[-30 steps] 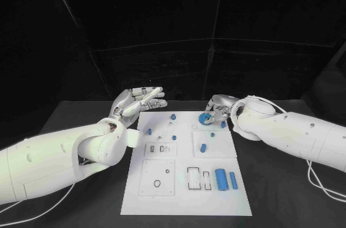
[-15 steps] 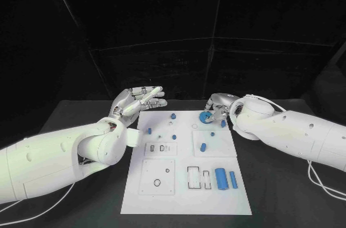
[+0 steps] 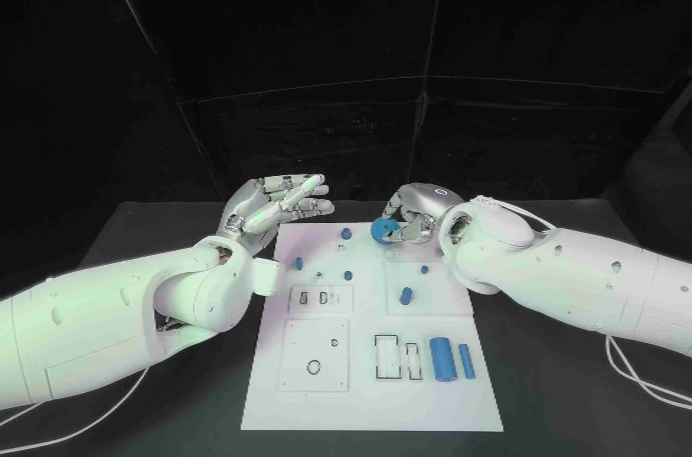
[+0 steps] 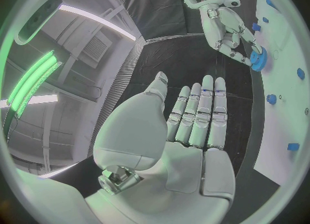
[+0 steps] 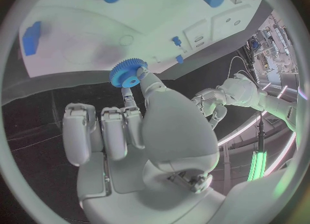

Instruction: Assemble the parts on the task board

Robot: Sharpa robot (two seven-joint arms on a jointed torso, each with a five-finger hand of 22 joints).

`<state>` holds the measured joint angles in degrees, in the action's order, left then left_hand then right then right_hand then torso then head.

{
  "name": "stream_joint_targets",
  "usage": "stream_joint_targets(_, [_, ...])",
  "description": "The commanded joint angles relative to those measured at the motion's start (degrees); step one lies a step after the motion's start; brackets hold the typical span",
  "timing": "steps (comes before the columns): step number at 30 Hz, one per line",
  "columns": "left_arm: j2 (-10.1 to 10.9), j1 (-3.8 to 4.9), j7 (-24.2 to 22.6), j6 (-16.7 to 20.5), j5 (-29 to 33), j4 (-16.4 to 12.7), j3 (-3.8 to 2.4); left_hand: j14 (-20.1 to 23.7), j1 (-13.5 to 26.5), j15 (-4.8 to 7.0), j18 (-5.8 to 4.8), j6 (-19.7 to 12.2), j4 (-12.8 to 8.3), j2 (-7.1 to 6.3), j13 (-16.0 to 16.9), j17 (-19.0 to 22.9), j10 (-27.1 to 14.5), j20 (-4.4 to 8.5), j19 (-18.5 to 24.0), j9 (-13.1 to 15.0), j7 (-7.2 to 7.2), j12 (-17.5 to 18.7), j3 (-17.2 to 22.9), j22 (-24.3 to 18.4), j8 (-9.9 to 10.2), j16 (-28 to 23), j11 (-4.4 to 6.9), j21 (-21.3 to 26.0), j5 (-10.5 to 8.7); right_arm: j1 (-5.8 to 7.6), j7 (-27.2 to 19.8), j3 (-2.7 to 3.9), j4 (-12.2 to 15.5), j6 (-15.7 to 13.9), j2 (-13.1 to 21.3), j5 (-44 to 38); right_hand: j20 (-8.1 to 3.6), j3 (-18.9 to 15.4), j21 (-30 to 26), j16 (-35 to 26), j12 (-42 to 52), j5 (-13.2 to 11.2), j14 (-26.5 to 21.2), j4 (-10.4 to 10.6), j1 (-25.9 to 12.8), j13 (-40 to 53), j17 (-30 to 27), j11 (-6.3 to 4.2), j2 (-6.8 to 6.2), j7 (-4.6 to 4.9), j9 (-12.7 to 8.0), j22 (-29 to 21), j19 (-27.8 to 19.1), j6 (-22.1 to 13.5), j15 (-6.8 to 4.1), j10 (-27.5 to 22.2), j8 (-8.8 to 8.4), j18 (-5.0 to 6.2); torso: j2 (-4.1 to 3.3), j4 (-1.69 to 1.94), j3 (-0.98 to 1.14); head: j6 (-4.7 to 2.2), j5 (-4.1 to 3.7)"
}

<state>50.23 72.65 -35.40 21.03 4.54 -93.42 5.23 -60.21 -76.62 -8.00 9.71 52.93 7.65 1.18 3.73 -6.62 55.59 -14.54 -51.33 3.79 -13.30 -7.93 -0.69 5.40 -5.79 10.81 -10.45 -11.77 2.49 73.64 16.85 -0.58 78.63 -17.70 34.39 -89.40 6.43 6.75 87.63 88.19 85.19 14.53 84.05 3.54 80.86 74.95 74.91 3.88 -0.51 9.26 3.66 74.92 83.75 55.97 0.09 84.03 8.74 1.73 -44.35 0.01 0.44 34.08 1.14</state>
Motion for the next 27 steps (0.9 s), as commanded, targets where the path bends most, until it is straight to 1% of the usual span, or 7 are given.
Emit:
stream_joint_targets(1, [-0.01, 0.09, -0.1, -1.0, -0.34, -0.06, -0.06, 0.3, 0.08, -0.25, 0.69, 0.1, -0.39, 0.52, -0.06, 0.08, 0.15, -0.02, -0.29, -0.05, -0.48, 0.34, 0.08, -0.05, 0.34, -0.28, -0.37, 0.36, 0.25, 0.14, 1.16, 0.05, 0.99, -3.41, -1.11, -3.49, -0.36, 0.76, 0.39, 0.13, -0.17, -0.09, 4.99, 0.12, -0.89, 8.73, 10.71, -0.3, -0.12, -0.83, 0.11, 10.02, 2.44, 1.36, -0.5, 1.69, -0.34, -0.51, -0.06, 0.17, 0.03, -0.06, -0.18])
stream_joint_targets(3, [0.01, 0.09, -0.09, -1.01, -0.34, -0.05, -0.06, 0.3, 0.08, -0.25, 0.69, 0.1, -0.39, 0.52, -0.06, 0.08, 0.15, -0.02, -0.29, -0.05, -0.48, 0.34, 0.08, -0.05, 0.34, -0.28, -0.37, 0.36, 0.25, 0.14, 1.12, 0.03, 1.04, -3.18, -2.16, -4.08, -0.37, 0.97, 0.4, 0.12, -0.22, -0.31, 4.98, 0.12, -1.01, 8.7, 10.69, -0.3, -0.19, -0.84, 0.11, 10.03, 2.45, 1.37, -0.5, 1.67, -0.42, -0.52, -0.04, 0.08, -0.02, -0.01, -0.01])
stream_joint_targets(7, [-0.03, 0.1, -0.09, -1.03, -0.34, -0.03, -0.06, 0.31, 0.1, -0.25, 0.69, 0.1, -0.4, 0.53, -0.06, 0.08, 0.15, -0.02, -0.29, -0.05, -0.48, 0.35, 0.07, -0.06, 0.35, -0.29, -0.37, 0.37, 0.25, 0.13, 0.87, -0.28, 0.36, -2.68, -4.48, -5.01, -0.38, 1.25, 0.42, 0.08, -0.25, -0.5, 4.97, 0.08, -1.07, 8.69, 10.62, -0.32, -0.24, -0.85, 0.11, 10.1, 2.49, 1.41, -0.51, 1.66, -0.5, -0.53, -0.05, 0.06, 0.02, 0.02, 0.09])
stream_joint_targets(11, [-0.14, 0.1, -0.1, -1.06, -0.34, 0.0, -0.07, 0.33, 0.13, -0.26, 0.69, 0.11, -0.41, 0.56, -0.05, 0.09, 0.16, -0.03, -0.28, -0.05, -0.48, 0.37, 0.05, -0.08, 0.37, -0.34, -0.37, 0.41, 0.25, 0.09, 0.69, -1.13, -1.2, -1.68, -6.91, -5.4, -0.39, 1.46, 0.43, 0.08, -0.26, -0.6, 4.97, 0.0, -1.06, 8.69, 10.61, -0.33, -0.3, -0.87, 0.12, 10.12, 2.51, 1.44, -0.52, 1.66, -0.54, -0.54, -0.03, 0.13, 0.01, 0.08, 0.15])
stream_joint_targets(15, [-0.22, 0.1, -0.11, -1.08, -0.34, 0.03, -0.07, 0.33, 0.13, -0.26, 0.69, 0.11, -0.41, 0.56, -0.05, 0.09, 0.16, -0.03, -0.28, -0.05, -0.48, 0.37, 0.05, -0.08, 0.37, -0.34, -0.37, 0.41, 0.25, -0.2, 0.93, -1.56, -2.81, 0.15, -8.83, -5.58, -0.39, 1.76, 0.45, 0.04, -0.37, -1.0, 4.95, -0.09, -1.21, 8.59, 10.52, -0.3, -0.51, -0.81, 0.1, 10.16, 2.53, 1.39, -0.51, 1.58, -0.7, -0.55, -0.07, 0.18, 0.04, 0.12, 0.14])
stream_joint_targets(19, [-0.29, 0.1, -0.13, -1.08, -0.34, 0.05, -0.07, 0.33, 0.13, -0.26, 0.69, 0.11, -0.41, 0.56, -0.05, 0.09, 0.16, -0.03, -0.28, -0.05, -0.48, 0.37, 0.05, -0.08, 0.37, -0.34, -0.37, 0.41, 0.25, -0.55, 0.99, -1.77, -4.41, 1.54, -10.5, -5.74, -0.39, 1.92, 0.45, 0.01, -0.44, -1.14, 4.93, -0.15, -1.25, 8.51, 10.45, -0.29, -0.59, -0.8, 0.1, 10.16, 2.53, 1.36, -0.5, 1.52, -0.78, -0.55, -0.05, 0.03, 0.03, 0.2, 0.23])
stream_joint_targets(27, [-0.37, 0.1, -0.23, -1.04, -0.34, 0.07, -0.08, 0.35, 0.19, -0.27, 0.69, 0.13, -0.42, 0.62, -0.05, 0.1, 0.18, -0.04, -0.27, -0.04, -0.48, 0.39, 0.01, -0.12, 0.39, -0.4, -0.38, 0.46, 0.25, -0.96, 1.09, -1.96, -7.0, 3.1, -12.59, -6.06, -0.38, 2.26, 0.4, -0.04, -0.65, -1.29, 4.91, -0.3, -1.31, 8.3, 10.35, -0.24, -0.79, -0.72, 0.07, 10.05, 2.44, 1.2, -0.48, 1.34, -0.99, -0.52, -0.03, 0.06, 0.05, 0.33, 0.26])
